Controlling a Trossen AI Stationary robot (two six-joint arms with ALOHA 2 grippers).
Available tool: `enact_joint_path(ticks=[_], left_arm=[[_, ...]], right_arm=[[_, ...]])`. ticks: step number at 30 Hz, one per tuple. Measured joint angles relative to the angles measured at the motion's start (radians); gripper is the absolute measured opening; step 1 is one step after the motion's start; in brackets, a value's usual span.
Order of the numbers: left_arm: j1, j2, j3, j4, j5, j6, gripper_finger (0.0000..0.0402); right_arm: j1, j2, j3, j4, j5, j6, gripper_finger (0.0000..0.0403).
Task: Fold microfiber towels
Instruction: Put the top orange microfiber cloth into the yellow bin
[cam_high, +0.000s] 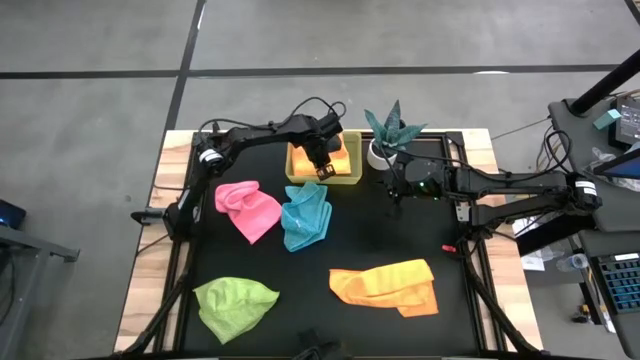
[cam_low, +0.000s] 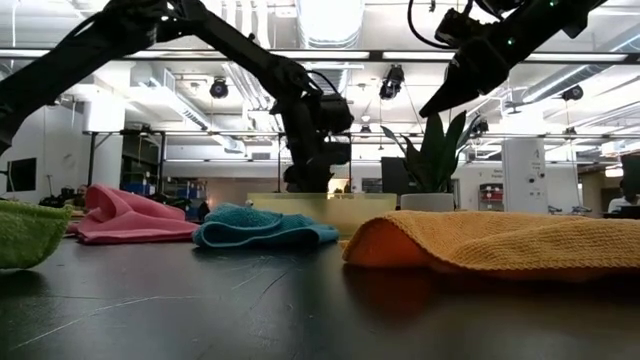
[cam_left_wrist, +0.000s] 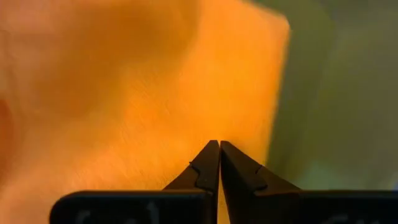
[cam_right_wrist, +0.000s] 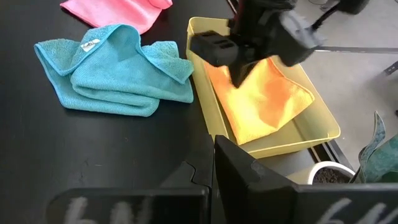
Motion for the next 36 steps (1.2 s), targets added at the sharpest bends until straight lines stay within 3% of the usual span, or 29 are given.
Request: enact_joint_path(ticks=[5, 14, 18, 27, 33, 36], left_arm=[[0.019, 0.000, -0.023, 0.138, -0.056, -0.032, 0.0000], [0.019, 0.026, -0.035, 0.142, -0.026, -0.052, 0.0000], [0.022, 0.026, -0.035, 0.082, 0.048, -0.066, 0.0000], [0.025, 0.025, -0.037, -0.059, 0.055, -0.047, 0.0000], [0.015, -0.001, -0.029, -0.046, 0.213, 0.054, 0.0000], [0.004, -0.029, -0.024, -0.035, 0.233, 0.097, 0.0000]], right_arm=[[0.000, 0.000, -0.002, 0.001, 0.000, 0.000, 0.0009], [0.000, 0.000, -0.002, 0.004, 0.000, -0.005, 0.0009], [0.000, 0.000, -0.005, 0.004, 0.000, -0.006, 0.0009], [0.000, 0.000, -0.006, 0.004, 0.000, 0.000, 0.0009], [0.000, 0.000, -0.013, 0.004, 0.000, 0.064, 0.0009], [0.000, 0.000, -0.019, 0.004, 0.000, 0.131, 0.0009]])
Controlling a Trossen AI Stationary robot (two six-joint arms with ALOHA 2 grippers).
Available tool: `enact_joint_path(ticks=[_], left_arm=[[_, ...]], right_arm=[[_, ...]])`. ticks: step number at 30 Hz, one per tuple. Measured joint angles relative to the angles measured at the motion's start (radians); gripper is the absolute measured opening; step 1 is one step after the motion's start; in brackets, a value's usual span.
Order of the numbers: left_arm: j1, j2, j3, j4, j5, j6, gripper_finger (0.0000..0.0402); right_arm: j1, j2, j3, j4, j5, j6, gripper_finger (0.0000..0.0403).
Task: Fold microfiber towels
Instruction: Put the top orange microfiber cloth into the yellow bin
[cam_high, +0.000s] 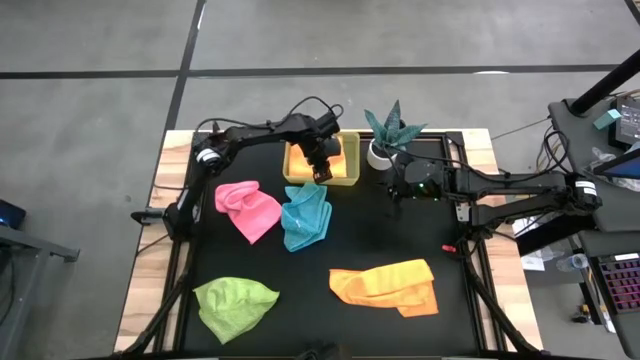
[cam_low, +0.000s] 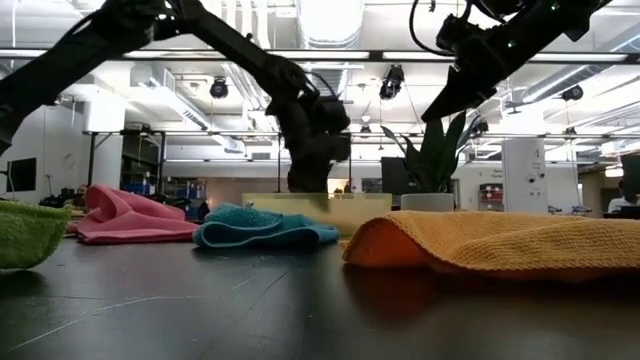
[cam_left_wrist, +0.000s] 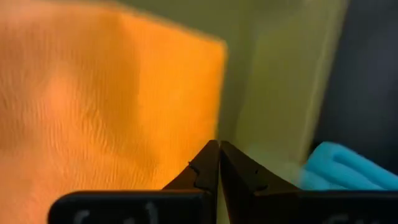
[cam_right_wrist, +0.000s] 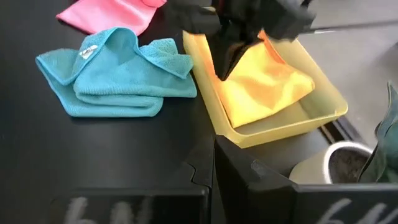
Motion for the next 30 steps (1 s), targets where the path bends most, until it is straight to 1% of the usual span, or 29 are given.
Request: enact_joint_path(ticks=[6, 9, 12, 14, 15, 17, 19, 21, 22, 26, 30], left_arm=[[-0.013, -0.066, 0.000, 0.077, -0.003, 0.051, 0.0000], [-0.016, -0.071, -0.005, 0.142, -0.005, 0.045, 0.0000], [-0.016, -0.060, -0.018, 0.216, -0.015, 0.023, 0.0000], [-0.016, -0.057, -0.028, 0.241, -0.044, 0.006, 0.0000], [-0.016, -0.057, -0.039, 0.263, -0.075, -0.003, 0.0000], [-0.016, -0.057, -0.067, 0.331, -0.161, -0.025, 0.0000], [-0.012, -0.056, -0.084, 0.346, -0.240, -0.030, 0.0000], [-0.006, -0.055, -0.093, 0.359, -0.293, -0.029, 0.0000], [-0.004, -0.053, -0.096, 0.365, -0.307, -0.029, 0.0000], [0.011, -0.047, -0.113, 0.383, -0.314, -0.055, 0.0000], [0.015, -0.047, -0.146, 0.498, -0.314, -0.055, 0.0000]], right_arm=[[0.002, 0.000, -0.021, 0.013, 0.000, 0.072, 0.0009], [0.003, 0.000, -0.047, 0.059, -0.001, 0.071, 0.0009], [0.002, 0.000, -0.060, 0.064, -0.001, 0.071, 0.0009], [0.002, 0.000, -0.062, 0.064, -0.001, 0.071, 0.0009], [0.002, 0.000, -0.062, 0.065, -0.001, 0.071, 0.0009], [0.002, -0.001, -0.062, 0.067, -0.001, 0.070, 0.0009], [0.002, -0.001, -0.062, 0.067, -0.001, 0.070, 0.0009], [0.002, -0.001, -0.062, 0.068, -0.001, 0.068, 0.0009], [0.002, 0.000, -0.062, 0.068, -0.001, 0.067, 0.0009], [0.002, 0.000, -0.062, 0.070, -0.001, 0.057, 0.0009], [0.002, 0.000, -0.062, 0.071, -0.001, 0.053, 0.0009]])
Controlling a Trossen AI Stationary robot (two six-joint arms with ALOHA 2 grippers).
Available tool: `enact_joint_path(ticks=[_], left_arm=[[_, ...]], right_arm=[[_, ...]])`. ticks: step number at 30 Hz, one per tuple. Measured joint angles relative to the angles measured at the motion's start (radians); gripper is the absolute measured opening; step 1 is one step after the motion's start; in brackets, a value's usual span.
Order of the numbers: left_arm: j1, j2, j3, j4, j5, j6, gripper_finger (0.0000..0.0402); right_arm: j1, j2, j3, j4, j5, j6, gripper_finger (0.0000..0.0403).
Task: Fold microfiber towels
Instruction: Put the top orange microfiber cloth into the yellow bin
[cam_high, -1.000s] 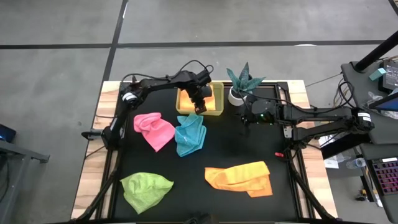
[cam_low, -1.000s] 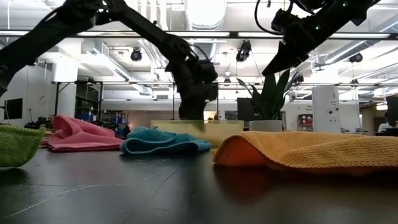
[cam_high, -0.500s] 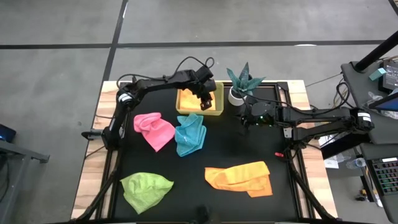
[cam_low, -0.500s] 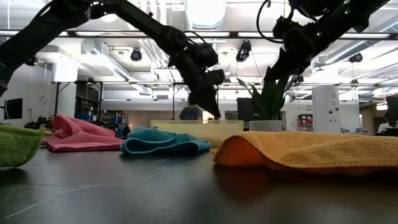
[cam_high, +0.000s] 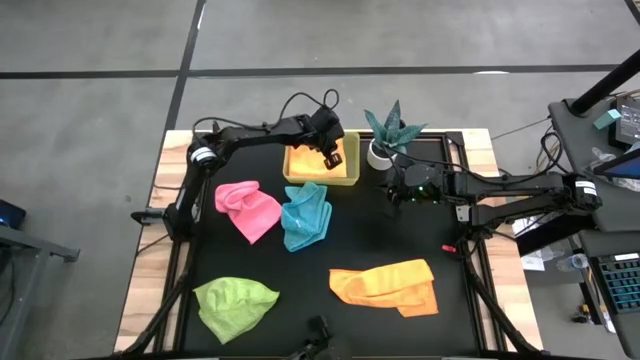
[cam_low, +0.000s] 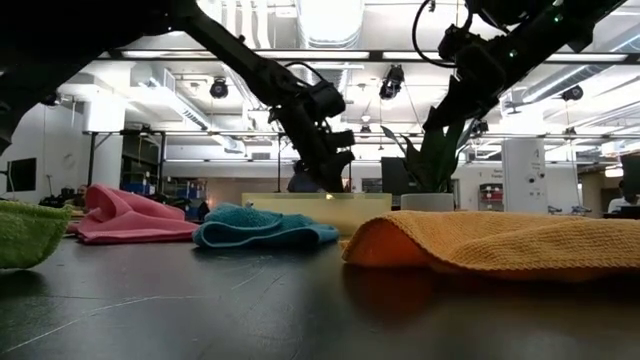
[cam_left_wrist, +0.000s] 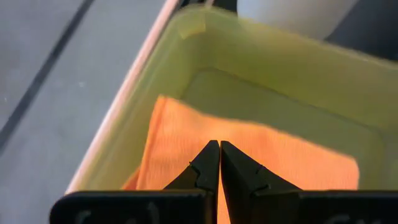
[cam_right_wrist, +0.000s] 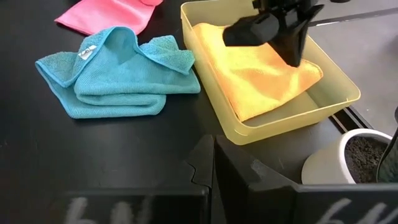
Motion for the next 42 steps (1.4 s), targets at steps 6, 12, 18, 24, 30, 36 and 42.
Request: enact_joint_path(ticks=[6, 12, 18, 24, 30, 36, 42], left_arm=[[0.013, 0.000, -0.012, 0.062, -0.022, -0.024, 0.0000], [0.034, 0.000, -0.016, 0.013, 0.178, -0.115, 0.0000], [0.025, -0.024, -0.016, 0.001, 0.242, -0.102, 0.0000], [-0.032, -0.173, -0.019, -0.050, 0.255, -0.013, 0.0000], [-0.066, -0.395, -0.114, -0.068, 0.234, 0.084, 0.0000], [-0.064, -0.630, -0.346, 0.090, 0.232, 0.143, 0.0000], [-0.051, -0.811, -0.556, 0.277, 0.231, 0.235, 0.0000]], right_arm=[[0.000, 0.000, 0.000, -0.001, 0.000, 0.000, 0.0009], [0.000, 0.000, 0.000, -0.001, 0.000, -0.009, 0.0009], [0.000, 0.000, 0.000, -0.001, 0.000, -0.008, 0.0009], [0.000, 0.000, 0.000, 0.000, 0.001, 0.022, 0.0009], [-0.007, 0.021, 0.062, -0.001, 0.031, 0.064, 0.0009], [-0.093, 0.170, 0.327, -0.104, 0.016, -0.045, 0.0009], [-0.218, 0.455, 0.711, -0.301, -0.128, -0.186, 0.0009]])
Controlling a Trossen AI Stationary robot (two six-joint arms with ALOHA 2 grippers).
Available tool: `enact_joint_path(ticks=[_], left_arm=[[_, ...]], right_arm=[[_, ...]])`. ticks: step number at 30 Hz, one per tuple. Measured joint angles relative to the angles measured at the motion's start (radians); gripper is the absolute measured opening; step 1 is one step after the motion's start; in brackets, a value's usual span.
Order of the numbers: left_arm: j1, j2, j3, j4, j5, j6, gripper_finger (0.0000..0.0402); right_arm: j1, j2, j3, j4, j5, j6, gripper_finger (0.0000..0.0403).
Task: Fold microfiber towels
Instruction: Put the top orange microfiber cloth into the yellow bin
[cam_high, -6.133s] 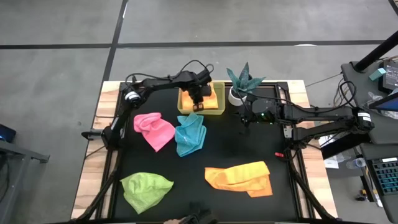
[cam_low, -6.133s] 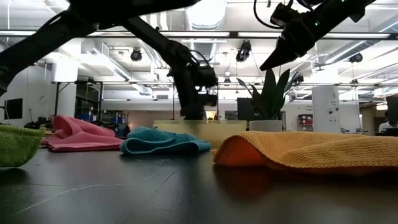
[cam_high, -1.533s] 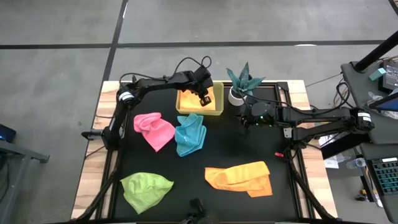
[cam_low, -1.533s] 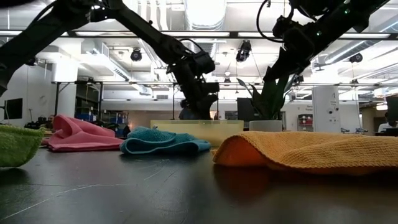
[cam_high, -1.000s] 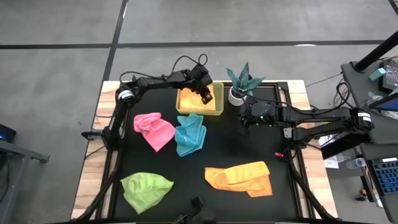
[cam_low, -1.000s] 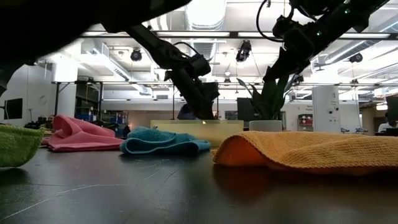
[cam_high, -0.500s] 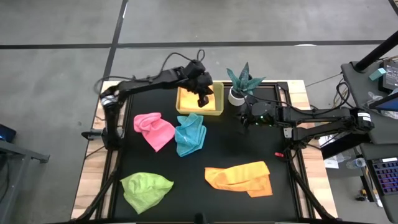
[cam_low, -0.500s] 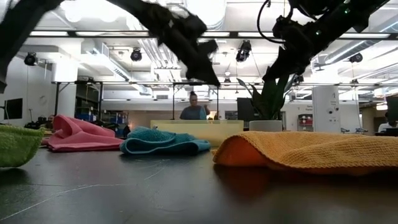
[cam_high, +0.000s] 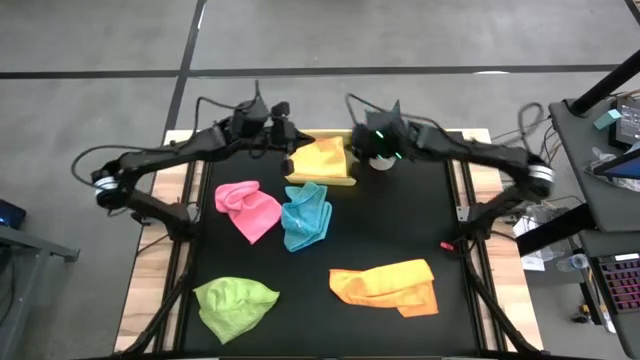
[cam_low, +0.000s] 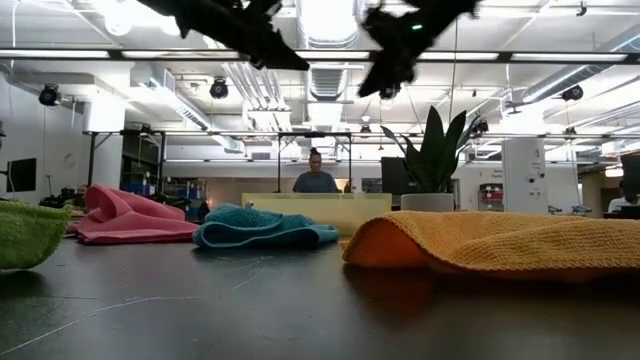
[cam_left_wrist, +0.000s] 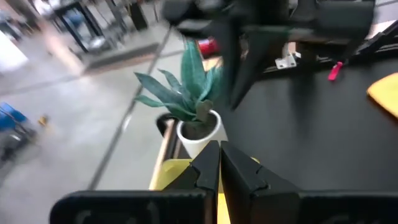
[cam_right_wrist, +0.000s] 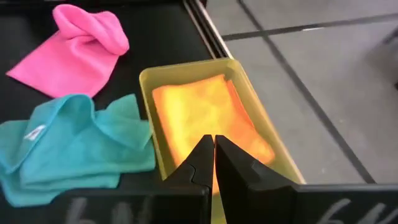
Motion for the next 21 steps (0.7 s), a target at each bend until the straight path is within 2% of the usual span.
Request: enact_joint_path(ticks=[2, 11, 15, 21], left_arm=[[0.005, -0.037, -0.052, 0.047, -0.001, 0.014, 0.0000], [0.049, -0.129, -0.205, 0.206, -0.002, 0.057, 0.0000], [0.067, -0.135, -0.231, 0.221, -0.002, 0.065, 0.0000], [0.077, -0.131, -0.253, 0.235, -0.003, 0.104, 0.0000]], right_arm=[[-0.038, 0.102, 0.135, -0.074, -0.035, -0.038, 0.0008], [-0.158, 0.511, 0.676, -0.350, -0.039, -0.190, 0.0008], [-0.183, 0.656, 0.838, -0.462, -0.045, -0.237, 0.0008], [-0.197, 0.839, 0.980, -0.609, -0.091, -0.279, 0.0008]])
